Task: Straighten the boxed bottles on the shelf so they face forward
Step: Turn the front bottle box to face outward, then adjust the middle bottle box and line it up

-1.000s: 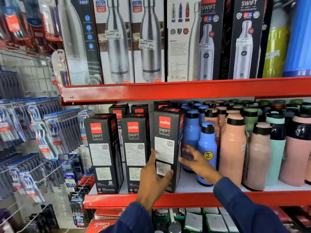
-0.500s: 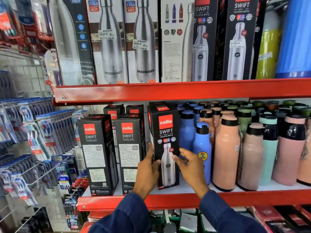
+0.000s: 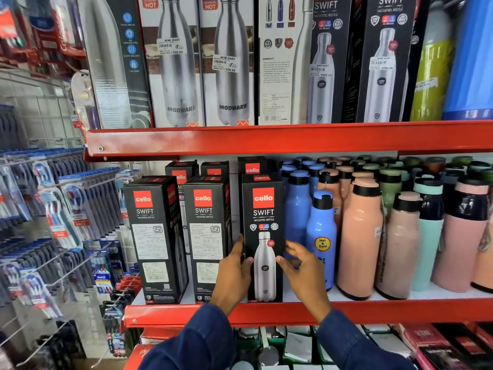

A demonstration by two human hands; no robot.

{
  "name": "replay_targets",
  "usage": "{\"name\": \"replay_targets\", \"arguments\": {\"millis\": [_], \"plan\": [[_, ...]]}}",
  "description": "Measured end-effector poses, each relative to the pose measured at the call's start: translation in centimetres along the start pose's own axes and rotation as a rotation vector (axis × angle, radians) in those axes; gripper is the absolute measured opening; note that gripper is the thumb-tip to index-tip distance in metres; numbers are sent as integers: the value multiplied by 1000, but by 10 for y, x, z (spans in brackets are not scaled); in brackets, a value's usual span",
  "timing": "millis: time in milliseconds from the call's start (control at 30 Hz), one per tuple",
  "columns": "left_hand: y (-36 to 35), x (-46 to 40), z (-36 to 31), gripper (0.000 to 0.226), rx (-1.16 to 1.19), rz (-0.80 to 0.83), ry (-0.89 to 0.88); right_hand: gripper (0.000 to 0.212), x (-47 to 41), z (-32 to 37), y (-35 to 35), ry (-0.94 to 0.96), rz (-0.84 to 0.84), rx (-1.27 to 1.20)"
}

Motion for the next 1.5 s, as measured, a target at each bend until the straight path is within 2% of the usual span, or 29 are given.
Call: {"name": "replay_targets", "arguments": {"millis": [167, 267, 400, 467, 567, 700, 800, 967, 1200, 1300, 1500], "plan": [[9, 14, 0, 64, 1, 21, 24, 46, 9, 0, 7, -13, -24, 14], [24, 31, -10, 62, -9, -6, 2, 41, 14, 2, 12, -10, -118, -11], [55, 57, -16, 31, 2, -222, -47, 33, 18, 30, 19, 77, -258, -48], [70, 64, -12, 22, 28, -333, -19, 31, 19, 48, 11, 122, -224, -89], [86, 69, -2, 23, 84, -437, 53, 33, 21, 69, -16, 174, -60, -155], [98, 67, 11, 48, 1, -363, 98, 40, 29, 82, -63, 84, 153, -234], [102, 57, 20, 65, -72, -284, 92, 46, 27, 87, -86, 33, 196, -201], [96, 29, 40, 76, -141, -162, 20, 46, 13, 97, -101, -5, 79, -93], [89, 10, 54, 98, -15, -91, -5, 41, 7, 110, -110, -35, -65, -29], [93, 5, 52, 106, 72, -126, -11, 35, 11, 118, -107, 13, -110, -12], [103, 2, 41, 101, 186, -188, -70, 29, 6, 124, -92, 91, -139, 15]]}}
Point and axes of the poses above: each hand's wrist, its own x-axis away from the middle knuckle, its own y-axis out of the back of the hand, z = x × y, the point moved 3 cm from there along -x, towards the middle knuckle, and after that the axes turned 13 degrees about y, right-handed, at the moved point
